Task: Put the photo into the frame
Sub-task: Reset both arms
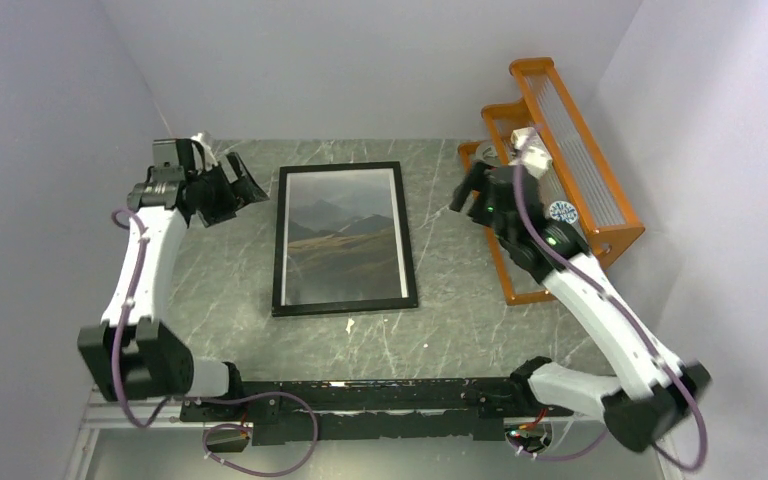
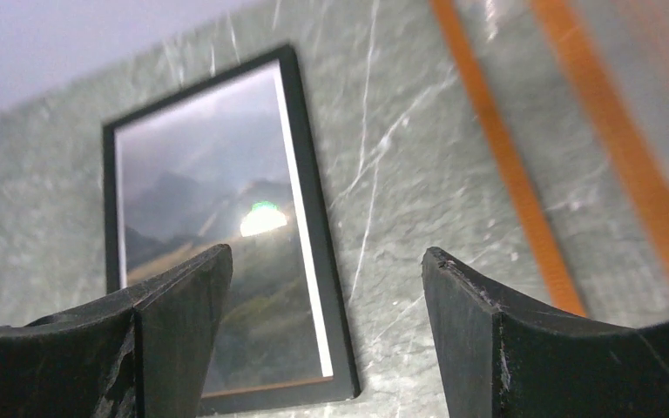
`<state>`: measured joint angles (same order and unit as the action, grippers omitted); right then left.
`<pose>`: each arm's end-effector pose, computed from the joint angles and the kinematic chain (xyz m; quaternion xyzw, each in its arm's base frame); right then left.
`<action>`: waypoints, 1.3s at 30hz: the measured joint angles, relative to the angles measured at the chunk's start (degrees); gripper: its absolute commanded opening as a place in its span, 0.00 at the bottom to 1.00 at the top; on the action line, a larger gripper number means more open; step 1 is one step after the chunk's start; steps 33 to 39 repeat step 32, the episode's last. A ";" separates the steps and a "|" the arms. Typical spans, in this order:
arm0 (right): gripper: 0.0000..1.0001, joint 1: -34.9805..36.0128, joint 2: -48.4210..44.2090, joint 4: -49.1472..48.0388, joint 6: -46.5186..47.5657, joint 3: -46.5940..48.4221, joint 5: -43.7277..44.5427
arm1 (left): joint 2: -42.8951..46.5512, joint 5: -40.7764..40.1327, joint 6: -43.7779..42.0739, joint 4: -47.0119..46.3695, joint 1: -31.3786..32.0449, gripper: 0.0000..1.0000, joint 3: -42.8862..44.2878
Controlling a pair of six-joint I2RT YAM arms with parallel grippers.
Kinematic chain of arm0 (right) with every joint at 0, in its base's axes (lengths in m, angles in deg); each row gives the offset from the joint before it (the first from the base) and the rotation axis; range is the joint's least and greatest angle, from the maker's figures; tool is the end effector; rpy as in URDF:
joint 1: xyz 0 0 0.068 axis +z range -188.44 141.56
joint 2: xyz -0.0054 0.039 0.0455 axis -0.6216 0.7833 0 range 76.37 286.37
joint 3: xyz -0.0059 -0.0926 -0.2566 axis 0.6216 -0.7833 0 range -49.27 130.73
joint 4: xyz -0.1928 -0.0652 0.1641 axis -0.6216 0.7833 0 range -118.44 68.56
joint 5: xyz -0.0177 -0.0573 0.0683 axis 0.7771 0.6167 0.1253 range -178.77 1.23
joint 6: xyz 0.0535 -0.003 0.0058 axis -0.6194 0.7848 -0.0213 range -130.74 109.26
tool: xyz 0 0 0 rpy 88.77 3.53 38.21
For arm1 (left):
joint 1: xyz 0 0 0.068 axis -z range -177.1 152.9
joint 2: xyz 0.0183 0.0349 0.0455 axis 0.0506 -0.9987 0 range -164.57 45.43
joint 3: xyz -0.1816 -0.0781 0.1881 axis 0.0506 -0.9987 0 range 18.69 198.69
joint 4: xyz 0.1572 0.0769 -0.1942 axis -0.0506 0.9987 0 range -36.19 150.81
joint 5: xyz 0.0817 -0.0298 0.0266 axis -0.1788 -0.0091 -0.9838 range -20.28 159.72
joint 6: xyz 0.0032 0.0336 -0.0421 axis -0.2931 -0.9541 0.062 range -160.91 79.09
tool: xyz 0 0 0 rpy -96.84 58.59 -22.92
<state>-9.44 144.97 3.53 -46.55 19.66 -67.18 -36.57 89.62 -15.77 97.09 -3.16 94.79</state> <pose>0.2333 0.1142 0.3647 0.1422 0.8507 0.1187 0.4919 0.3029 0.0200 0.3281 -0.1903 0.9053 -0.2166 0.3119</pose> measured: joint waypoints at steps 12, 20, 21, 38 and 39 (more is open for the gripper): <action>0.86 -0.02 -29.07 5.29 5.03 -0.22 16.11 | 32.15 -15.37 -2.56 7.80 0.22 0.94 -2.14; 0.99 -0.02 -32.44 9.01 8.24 6.62 18.18 | 41.00 -24.41 -1.92 19.93 0.26 0.94 8.46; 0.99 -0.02 -32.20 10.27 8.35 7.67 18.10 | 40.85 -25.35 -1.95 21.75 0.26 0.94 11.41; 0.99 -0.02 -29.66 22.51 5.03 12.50 17.81 | 40.28 -30.16 -1.84 35.98 0.26 0.94 26.38; 0.99 -0.02 -29.66 22.51 5.03 12.50 17.81 | 40.28 -30.16 -1.84 35.98 0.26 0.94 26.38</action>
